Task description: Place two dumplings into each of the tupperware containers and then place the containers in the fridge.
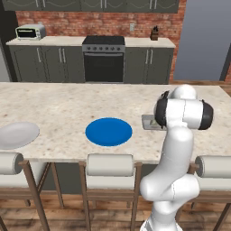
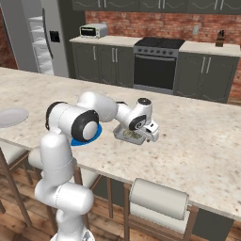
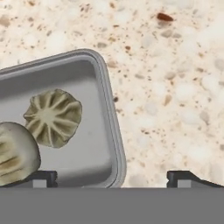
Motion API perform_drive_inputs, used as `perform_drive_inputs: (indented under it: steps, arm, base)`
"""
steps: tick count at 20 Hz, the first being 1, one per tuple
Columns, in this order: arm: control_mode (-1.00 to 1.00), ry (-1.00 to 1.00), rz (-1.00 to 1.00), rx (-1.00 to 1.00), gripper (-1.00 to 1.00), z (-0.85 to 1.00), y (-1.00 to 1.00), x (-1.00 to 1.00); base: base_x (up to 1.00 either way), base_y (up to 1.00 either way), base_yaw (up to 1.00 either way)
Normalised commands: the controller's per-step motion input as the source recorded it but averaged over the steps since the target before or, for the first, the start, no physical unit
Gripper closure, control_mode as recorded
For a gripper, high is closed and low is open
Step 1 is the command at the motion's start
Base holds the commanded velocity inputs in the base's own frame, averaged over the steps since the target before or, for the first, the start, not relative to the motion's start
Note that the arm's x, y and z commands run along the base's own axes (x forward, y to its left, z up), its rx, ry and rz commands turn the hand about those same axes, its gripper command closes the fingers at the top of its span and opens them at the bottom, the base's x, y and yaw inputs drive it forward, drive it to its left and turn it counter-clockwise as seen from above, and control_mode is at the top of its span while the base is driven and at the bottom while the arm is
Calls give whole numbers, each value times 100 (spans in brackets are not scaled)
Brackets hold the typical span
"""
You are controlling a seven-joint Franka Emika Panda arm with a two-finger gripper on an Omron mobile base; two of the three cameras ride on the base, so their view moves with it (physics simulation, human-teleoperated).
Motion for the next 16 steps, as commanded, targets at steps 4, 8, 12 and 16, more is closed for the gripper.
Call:
perform_drive_inputs:
  steps: [4,8,12,16]
  arm:
    - [-100,10,8,-12,-100,-30,1,34]
    - [-100,9,4,-4,-100,-34,0,35]
    - [-100,2,0,1,-100,-45,0,35]
    - [-100,0,0,4,-100,-55,0,29]
  base:
    - [0,0,0]
    - [0,0,0]
    - [0,0,0]
    - [0,0,0]
